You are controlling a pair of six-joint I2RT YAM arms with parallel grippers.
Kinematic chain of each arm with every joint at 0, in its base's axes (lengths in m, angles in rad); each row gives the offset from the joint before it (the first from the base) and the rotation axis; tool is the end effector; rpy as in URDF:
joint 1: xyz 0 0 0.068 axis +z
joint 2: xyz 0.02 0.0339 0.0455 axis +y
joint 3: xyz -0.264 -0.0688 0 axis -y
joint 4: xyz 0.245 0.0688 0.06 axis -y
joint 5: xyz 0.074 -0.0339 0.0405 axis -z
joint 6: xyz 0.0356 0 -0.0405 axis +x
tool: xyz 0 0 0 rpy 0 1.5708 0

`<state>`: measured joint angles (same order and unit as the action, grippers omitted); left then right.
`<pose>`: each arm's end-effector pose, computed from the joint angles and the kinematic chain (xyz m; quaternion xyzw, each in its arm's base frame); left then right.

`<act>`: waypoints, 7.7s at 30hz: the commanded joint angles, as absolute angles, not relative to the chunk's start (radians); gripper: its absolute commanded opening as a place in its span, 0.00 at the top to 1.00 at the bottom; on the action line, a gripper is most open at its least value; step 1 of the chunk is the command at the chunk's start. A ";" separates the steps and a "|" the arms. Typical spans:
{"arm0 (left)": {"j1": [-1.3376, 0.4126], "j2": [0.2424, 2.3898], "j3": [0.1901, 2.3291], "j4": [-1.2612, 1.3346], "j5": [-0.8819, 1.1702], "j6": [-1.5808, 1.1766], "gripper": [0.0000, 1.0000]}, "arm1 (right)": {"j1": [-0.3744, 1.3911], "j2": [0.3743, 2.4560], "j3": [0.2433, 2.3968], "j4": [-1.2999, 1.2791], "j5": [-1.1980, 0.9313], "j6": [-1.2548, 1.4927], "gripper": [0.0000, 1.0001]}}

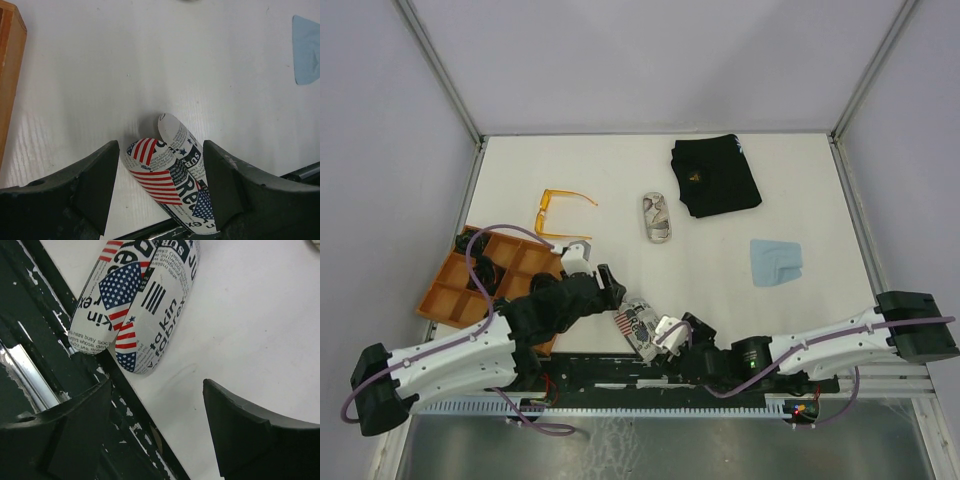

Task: Organize the sunglasses
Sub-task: Adjust the sunglasses case at the center of the board, then move the glasses cleaning cloth to the center of the board.

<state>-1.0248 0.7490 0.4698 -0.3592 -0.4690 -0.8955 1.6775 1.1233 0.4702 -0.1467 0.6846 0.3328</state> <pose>0.0987 -0.1315 0.2204 -0.0481 0.8738 -0.2392 0.4207 0.0003 0.2088 0.1774 -0.4449 0.7615 0.1323 0.4524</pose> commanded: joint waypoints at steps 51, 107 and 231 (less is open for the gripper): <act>-0.859 0.987 0.388 -0.065 -0.207 -0.736 0.36 | 1.588 1.308 0.564 0.294 0.836 0.139 0.46; -0.858 0.672 0.521 -0.315 -0.319 -0.718 0.33 | 0.777 1.303 0.391 0.307 0.142 1.017 0.60; -0.699 0.854 0.481 -0.192 -0.068 -0.656 0.40 | 0.969 1.304 0.712 -0.617 0.169 0.942 1.00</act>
